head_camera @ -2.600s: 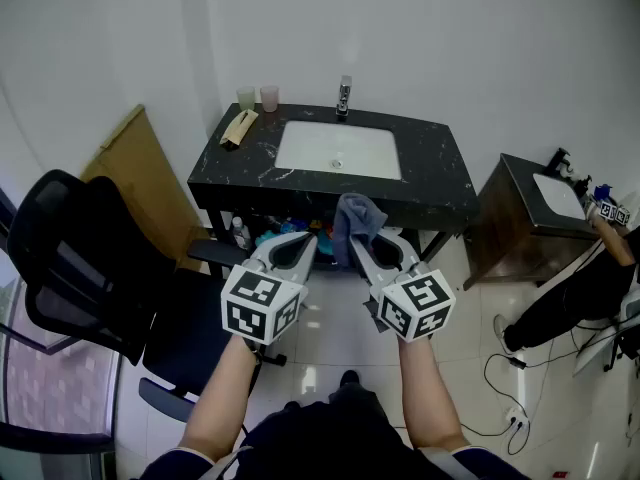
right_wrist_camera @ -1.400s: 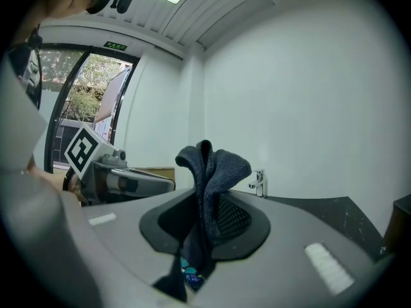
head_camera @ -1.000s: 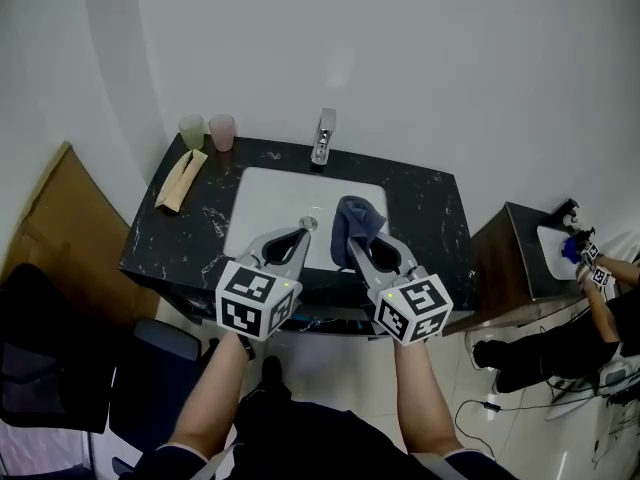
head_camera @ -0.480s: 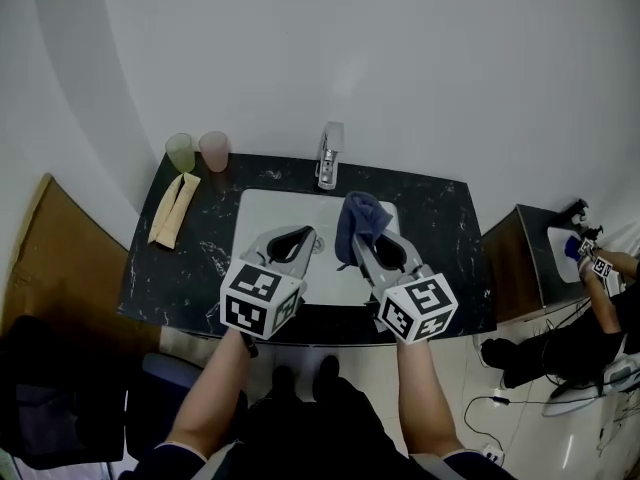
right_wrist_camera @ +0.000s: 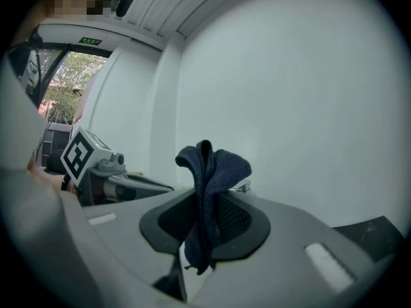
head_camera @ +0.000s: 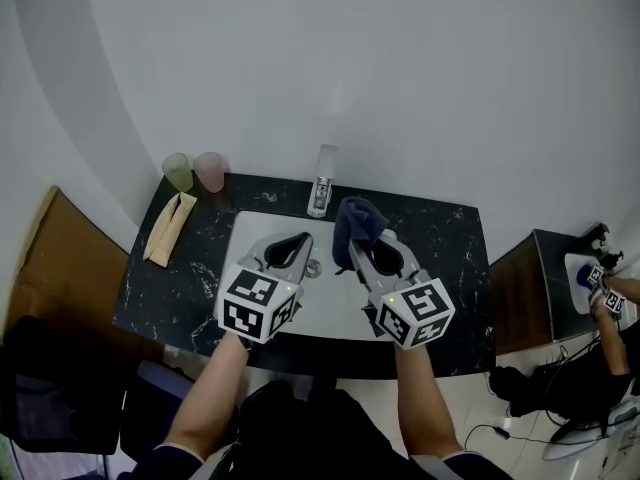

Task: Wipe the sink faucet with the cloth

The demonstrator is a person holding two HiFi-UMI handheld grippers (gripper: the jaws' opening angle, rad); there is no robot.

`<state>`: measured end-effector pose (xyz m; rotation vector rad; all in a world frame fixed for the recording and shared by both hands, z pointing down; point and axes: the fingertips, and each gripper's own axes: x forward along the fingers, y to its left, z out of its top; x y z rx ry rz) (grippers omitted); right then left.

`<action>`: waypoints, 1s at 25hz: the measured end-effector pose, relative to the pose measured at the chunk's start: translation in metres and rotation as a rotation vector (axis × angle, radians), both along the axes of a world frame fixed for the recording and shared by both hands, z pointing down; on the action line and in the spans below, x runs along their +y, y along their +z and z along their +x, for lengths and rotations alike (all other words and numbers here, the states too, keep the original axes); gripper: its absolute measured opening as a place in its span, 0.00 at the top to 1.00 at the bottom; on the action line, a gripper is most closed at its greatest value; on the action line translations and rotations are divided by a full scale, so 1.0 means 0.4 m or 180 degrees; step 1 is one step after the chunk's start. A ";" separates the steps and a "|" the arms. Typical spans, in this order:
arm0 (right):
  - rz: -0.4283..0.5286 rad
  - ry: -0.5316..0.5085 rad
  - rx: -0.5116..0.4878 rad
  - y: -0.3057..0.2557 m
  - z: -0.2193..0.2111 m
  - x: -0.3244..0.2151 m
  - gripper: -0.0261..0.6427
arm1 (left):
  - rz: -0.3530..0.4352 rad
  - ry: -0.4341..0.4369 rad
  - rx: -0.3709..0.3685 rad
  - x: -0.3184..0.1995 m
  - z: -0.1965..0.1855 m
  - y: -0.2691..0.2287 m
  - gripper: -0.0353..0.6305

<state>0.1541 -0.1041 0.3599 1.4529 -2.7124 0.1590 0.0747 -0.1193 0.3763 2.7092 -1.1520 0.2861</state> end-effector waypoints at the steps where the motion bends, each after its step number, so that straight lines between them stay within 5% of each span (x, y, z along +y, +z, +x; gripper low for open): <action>1: 0.0001 -0.0014 -0.0010 0.000 0.005 -0.009 0.85 | 0.0010 -0.0005 -0.0025 -0.006 0.005 -0.001 0.94; 11: -0.0077 0.0124 0.0007 0.018 -0.003 -0.089 0.85 | -0.0080 0.0102 -0.0109 -0.069 -0.006 0.042 0.94; 20: 0.0191 0.0235 0.0080 -0.050 -0.012 -0.213 0.85 | -0.0096 0.0083 -0.0205 -0.170 0.006 0.119 0.94; 25: 0.0368 0.0240 0.0033 -0.107 -0.015 -0.291 0.85 | -0.0191 0.0052 -0.0203 -0.201 0.023 0.159 0.80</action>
